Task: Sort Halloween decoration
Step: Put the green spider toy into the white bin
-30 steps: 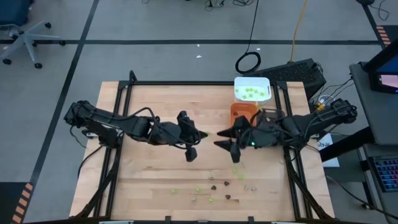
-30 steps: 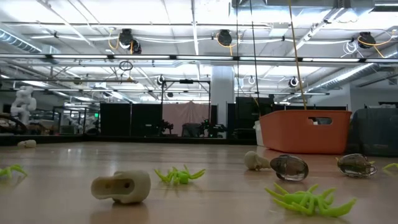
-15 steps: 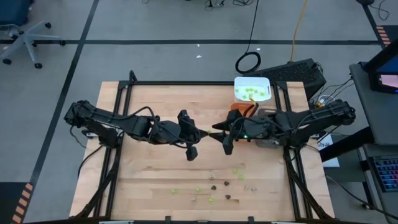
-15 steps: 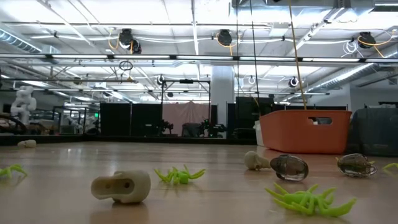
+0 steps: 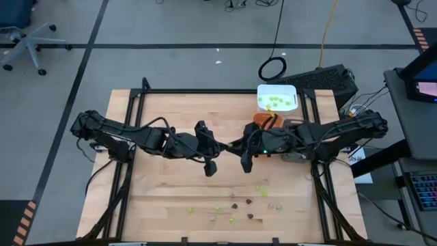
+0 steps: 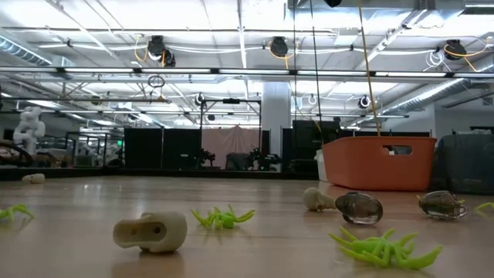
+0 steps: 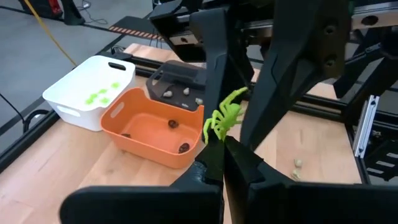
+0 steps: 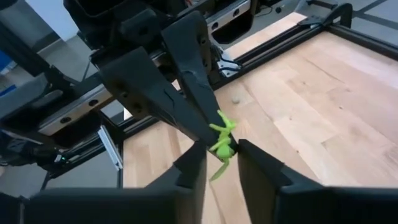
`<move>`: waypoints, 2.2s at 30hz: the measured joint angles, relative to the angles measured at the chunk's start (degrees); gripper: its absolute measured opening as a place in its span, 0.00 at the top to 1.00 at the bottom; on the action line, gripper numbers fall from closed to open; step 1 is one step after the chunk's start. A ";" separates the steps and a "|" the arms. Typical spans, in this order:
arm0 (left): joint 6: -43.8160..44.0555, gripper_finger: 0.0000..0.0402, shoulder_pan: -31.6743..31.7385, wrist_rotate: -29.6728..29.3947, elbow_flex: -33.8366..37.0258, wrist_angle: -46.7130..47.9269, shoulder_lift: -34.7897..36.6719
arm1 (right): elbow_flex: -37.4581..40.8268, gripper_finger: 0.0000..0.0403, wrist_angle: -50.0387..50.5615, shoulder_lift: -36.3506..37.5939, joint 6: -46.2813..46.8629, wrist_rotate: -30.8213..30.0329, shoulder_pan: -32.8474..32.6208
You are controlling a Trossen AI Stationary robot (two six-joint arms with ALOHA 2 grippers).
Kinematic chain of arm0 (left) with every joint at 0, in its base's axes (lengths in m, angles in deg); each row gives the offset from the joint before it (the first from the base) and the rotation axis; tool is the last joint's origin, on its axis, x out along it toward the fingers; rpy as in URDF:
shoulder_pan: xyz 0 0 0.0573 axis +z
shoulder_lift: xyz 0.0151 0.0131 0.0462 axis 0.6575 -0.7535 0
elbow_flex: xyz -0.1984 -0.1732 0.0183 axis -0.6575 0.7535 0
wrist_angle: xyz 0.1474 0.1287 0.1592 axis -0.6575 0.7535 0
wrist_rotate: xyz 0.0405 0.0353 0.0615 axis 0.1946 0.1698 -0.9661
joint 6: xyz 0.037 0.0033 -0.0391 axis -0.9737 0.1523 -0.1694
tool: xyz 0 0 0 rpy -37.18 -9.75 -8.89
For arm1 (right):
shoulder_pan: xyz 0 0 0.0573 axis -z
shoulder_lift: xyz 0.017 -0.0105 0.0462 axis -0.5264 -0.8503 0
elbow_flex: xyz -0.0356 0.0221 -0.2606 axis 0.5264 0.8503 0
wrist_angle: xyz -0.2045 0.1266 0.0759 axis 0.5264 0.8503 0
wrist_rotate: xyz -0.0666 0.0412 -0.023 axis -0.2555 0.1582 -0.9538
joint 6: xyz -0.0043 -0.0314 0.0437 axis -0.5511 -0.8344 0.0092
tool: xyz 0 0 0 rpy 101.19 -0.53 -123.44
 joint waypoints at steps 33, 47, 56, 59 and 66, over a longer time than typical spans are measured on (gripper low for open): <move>16.20 0.60 -0.08 0.58 0.02 18.50 15.55 | -0.02 1.00 -0.84 12.66 -15.51 9.11 0.13; 14.24 0.60 1.03 0.40 0.07 25.38 21.27 | -0.02 1.00 -0.81 15.77 -50.32 8.88 0.15; 9.49 0.60 2.81 -0.07 0.07 25.35 21.18 | -0.02 1.00 -0.94 15.79 -49.44 8.46 0.33; 7.10 0.60 3.97 -0.07 0.07 25.38 21.18 | -0.02 1.00 -0.93 15.79 -47.95 8.44 0.33; 5.56 0.60 5.09 0.90 0.07 25.44 21.18 | -0.02 1.00 -0.92 15.79 -49.20 5.37 1.14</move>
